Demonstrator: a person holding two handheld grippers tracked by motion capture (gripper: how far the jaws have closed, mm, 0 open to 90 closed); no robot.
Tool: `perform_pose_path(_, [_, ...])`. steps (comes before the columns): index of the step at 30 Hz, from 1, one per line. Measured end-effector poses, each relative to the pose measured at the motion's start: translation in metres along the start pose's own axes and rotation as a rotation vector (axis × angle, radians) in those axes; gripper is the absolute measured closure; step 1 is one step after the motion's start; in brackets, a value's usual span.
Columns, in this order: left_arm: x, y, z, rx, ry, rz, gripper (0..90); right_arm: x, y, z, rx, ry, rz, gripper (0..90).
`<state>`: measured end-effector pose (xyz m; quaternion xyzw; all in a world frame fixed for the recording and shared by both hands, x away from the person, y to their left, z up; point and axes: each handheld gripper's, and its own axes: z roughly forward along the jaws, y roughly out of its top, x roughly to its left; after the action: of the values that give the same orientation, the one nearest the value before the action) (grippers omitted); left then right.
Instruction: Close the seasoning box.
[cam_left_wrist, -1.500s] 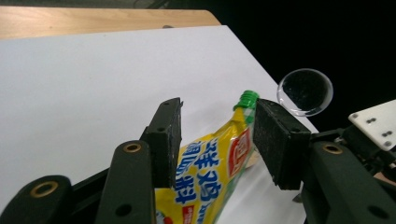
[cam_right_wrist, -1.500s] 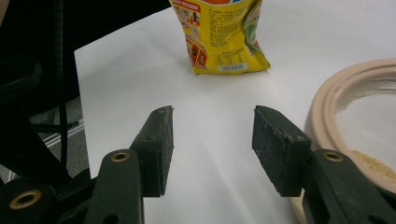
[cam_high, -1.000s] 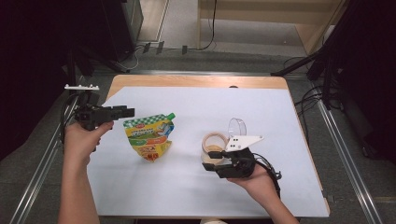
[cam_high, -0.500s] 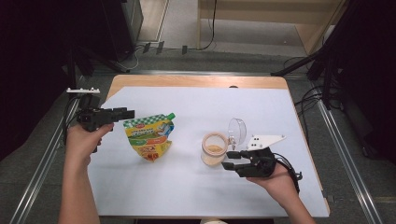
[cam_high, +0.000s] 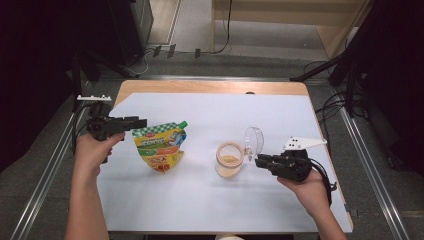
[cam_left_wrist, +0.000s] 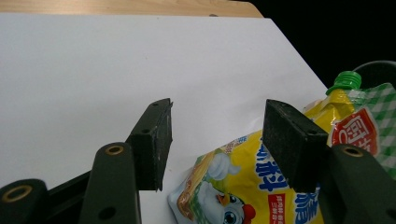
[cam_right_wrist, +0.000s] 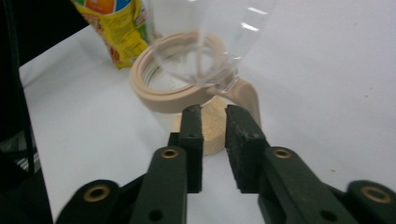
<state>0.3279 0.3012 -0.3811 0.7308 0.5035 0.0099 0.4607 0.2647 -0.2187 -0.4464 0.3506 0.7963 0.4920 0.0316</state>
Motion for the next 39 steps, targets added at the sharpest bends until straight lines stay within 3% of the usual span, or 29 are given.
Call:
perform_pose_path(3, [0.001,-0.001,0.002,0.002,-0.003,-0.001,42.6,-0.004,0.001,0.001,-0.007,0.012,0.027,89.3])
perform_pose_path(8, [0.000,0.000,0.004,0.001,-0.005,0.001,42.0,-0.008,0.004,0.004,-0.022,0.006,0.043,90.0])
perform_pose_path(15, [0.000,-0.002,0.006,0.013,-0.001,-0.001,41.5,-0.007,0.008,0.016,-0.038,-0.037,0.017,90.0])
perform_pose_path(23, [0.000,-0.003,0.008,0.023,0.004,0.006,41.2,-0.004,0.012,0.015,-0.090,-0.044,0.008,90.0])
perform_pose_path(31, [0.000,-0.004,0.009,0.028,0.004,0.005,41.1,0.002,0.011,0.020,-0.076,-0.036,-0.019,90.0])
perform_pose_path(39, [0.001,-0.004,0.009,0.024,0.005,0.003,40.8,-0.003,0.008,0.016,-0.075,-0.057,-0.017,85.4])
